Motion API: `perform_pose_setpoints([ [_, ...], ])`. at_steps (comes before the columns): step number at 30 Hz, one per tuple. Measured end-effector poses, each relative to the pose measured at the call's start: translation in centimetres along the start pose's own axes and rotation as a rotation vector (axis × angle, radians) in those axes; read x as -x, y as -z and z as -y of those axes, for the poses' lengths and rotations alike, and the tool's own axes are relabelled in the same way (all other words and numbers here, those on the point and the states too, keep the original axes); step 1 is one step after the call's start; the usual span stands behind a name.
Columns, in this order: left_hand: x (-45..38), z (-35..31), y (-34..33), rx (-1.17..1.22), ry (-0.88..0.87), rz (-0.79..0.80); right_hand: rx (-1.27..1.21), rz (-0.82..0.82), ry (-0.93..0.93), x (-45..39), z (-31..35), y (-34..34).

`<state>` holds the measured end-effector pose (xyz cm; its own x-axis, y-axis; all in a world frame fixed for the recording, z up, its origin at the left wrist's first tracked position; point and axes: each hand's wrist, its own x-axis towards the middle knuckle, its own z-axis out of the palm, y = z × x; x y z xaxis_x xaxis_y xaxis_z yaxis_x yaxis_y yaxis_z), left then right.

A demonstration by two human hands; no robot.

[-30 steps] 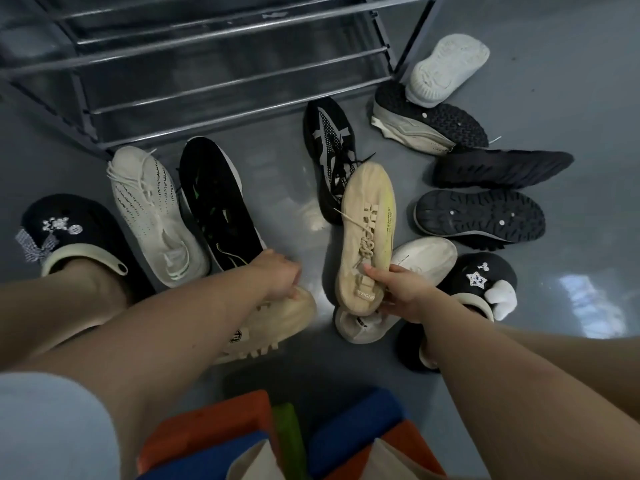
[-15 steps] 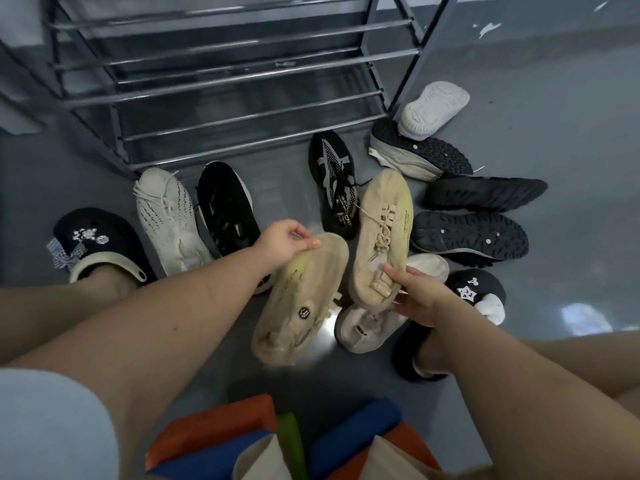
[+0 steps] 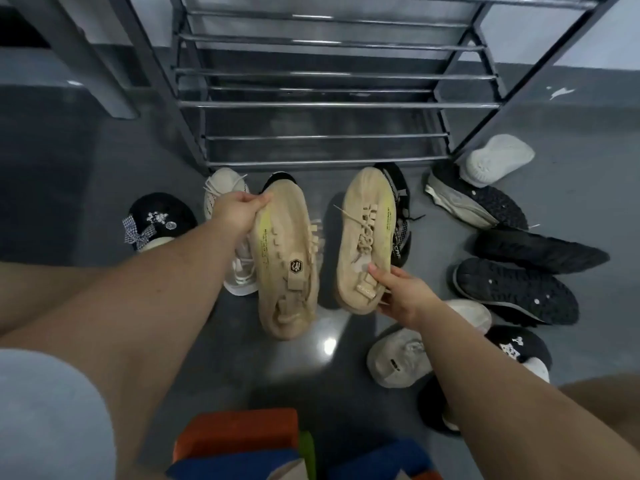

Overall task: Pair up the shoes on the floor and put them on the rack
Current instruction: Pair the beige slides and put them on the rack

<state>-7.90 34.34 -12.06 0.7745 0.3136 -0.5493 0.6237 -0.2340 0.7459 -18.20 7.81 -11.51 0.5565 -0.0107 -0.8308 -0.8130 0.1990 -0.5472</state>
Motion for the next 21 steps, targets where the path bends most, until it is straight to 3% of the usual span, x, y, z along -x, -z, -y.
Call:
perform_pose_setpoints([
  [4,-1.8,-0.3,1.1,0.029,0.051,-0.055,0.107,0.024,-0.014,-1.0,-0.1,-1.3],
  [10,-4.1,-0.4,-1.4,0.155,0.176,0.087,0.186,0.053,-0.034,-2.1,0.2,-1.6],
  [13,-3.9,-0.4,-1.8,-0.032,0.165,0.197,0.179,0.025,-0.044,-2.3,0.3,-1.3],
  [17,-1.6,-0.7,-0.7,-0.310,0.060,0.163,0.160,-0.021,-0.044,-1.9,0.2,-0.9],
  [19,-0.2,-0.2,0.3,-0.333,0.132,0.186,0.137,-0.040,-0.043,-1.6,-0.1,-0.9],
  [21,1.5,0.1,1.3,-0.419,0.239,0.315,0.116,-0.041,-0.048,-1.0,-0.5,-0.9],
])
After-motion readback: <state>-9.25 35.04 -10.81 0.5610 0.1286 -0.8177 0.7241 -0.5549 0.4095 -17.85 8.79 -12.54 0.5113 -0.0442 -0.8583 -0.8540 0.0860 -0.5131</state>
